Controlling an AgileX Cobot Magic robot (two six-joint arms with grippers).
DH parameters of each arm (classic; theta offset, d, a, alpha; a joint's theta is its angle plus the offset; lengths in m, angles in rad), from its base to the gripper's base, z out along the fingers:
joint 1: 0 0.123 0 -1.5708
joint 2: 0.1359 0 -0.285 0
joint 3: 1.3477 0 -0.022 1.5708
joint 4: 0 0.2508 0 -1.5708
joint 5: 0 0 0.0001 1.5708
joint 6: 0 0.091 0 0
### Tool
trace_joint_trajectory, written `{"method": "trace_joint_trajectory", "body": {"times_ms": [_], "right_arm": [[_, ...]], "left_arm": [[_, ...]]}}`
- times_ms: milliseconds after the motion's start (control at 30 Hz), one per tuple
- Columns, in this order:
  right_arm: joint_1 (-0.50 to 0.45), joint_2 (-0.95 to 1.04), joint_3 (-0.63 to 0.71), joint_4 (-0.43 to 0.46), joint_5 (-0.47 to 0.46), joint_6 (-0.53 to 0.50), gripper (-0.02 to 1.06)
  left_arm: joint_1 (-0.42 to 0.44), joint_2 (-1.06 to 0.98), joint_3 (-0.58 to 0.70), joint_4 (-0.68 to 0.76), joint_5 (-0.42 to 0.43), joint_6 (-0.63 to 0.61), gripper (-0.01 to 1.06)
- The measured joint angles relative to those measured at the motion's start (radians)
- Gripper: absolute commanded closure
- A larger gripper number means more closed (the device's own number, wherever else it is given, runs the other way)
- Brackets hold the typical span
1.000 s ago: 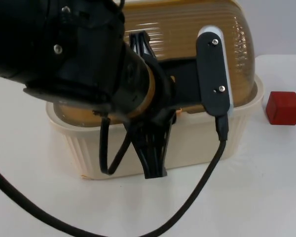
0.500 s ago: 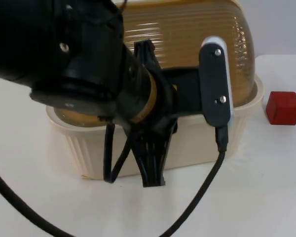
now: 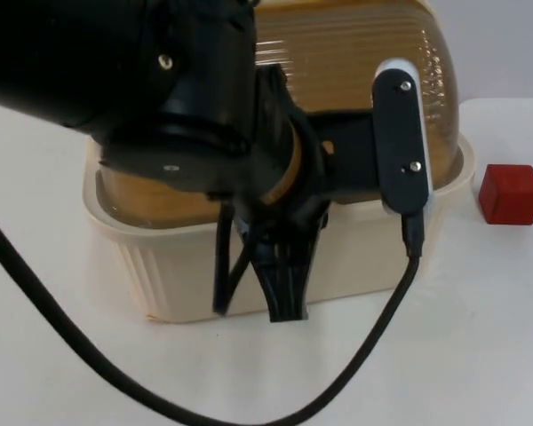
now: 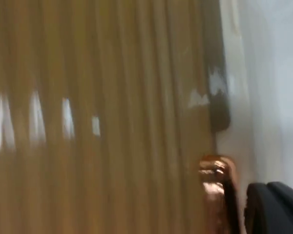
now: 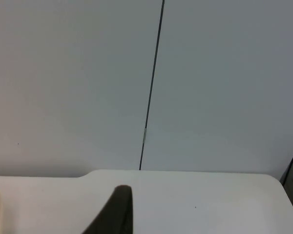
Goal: Open the box lid with the left hand, place the block into the box with the right hand, then close the box lid with the left hand.
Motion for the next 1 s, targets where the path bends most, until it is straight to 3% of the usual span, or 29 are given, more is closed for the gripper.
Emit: {"method": "trace_joint_trajectory", "body": {"times_ms": [333,500,1000], "right_arm": [[0.000,0.000,0.000,-0.002,0.000,0.000,0.04],[0.000,0.000,0.000,-0.002,0.000,-0.002,0.04],[0.000,0.000,0.000,-0.002,0.000,-0.002,0.04]], "left_arm": [[0.002,0.000,-0.004,-0.020,0.007,0.028,1.05],[-0.002,0.000,-0.004,0.090,0.036,-0.148,1.05],[-0.007,-0.002,-0.004,0.112,0.068,-0.187,1.05]]}}
